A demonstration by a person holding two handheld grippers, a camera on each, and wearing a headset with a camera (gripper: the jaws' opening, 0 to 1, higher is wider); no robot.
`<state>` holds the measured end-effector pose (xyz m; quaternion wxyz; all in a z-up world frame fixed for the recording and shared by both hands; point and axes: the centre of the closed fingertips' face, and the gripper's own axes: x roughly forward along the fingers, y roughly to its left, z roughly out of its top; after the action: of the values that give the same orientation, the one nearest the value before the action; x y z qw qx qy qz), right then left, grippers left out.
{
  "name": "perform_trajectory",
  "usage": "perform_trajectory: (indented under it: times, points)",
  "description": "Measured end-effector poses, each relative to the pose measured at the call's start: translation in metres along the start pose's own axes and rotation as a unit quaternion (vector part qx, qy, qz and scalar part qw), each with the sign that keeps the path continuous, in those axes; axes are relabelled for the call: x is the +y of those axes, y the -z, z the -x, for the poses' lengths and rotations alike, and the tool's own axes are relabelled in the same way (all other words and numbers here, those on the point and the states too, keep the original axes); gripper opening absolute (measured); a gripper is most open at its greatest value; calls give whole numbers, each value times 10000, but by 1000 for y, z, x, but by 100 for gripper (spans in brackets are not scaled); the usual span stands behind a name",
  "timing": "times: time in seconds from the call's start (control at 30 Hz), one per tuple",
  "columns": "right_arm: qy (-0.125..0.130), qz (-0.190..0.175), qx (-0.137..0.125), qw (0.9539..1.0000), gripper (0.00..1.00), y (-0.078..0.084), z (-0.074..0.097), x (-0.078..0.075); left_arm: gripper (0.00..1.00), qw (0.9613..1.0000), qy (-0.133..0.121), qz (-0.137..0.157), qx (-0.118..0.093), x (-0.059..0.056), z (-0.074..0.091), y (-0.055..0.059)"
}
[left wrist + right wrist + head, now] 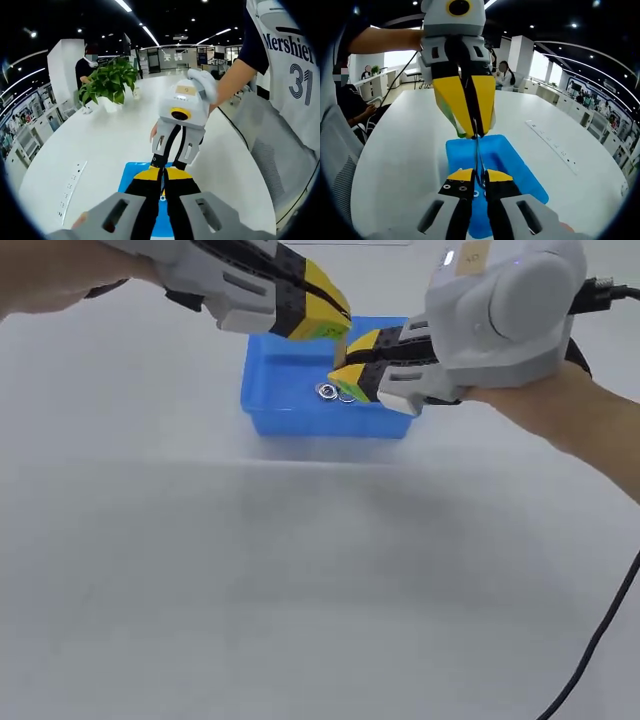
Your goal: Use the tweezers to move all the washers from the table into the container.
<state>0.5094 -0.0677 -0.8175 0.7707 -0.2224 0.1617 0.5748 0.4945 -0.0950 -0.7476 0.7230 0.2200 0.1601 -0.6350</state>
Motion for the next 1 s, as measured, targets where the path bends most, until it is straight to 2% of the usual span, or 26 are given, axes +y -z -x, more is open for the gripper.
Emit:
perform_trajectory:
  times: [0.2,0.43,0.57,0.67,0.77,0.8,1.0]
  points:
    - [44,151,54,9999,9,-4,9,4,6,10000,-43,-34,7,-6,7,-3]
    - [263,336,-41,9991,8,-28,29,2,6,9994,-221,-242,-88,-12,26,-24]
    - [265,587,27,9979,8,-38,44,15,6,9991,-314,-289,-81,-23,39,-27]
    - [209,644,117,9976,8,-37,49,29,6,9990,-354,-258,-60,-34,42,-23]
    - [122,787,355,9962,8,-29,53,44,6,9991,-386,-143,-64,-50,39,-14]
    - [94,786,391,9961,8,-27,53,47,6,9991,-397,-121,-75,-51,38,-14]
    - [-121,821,741,9938,8,-7,56,72,6,9989,-423,206,8,-78,27,8]
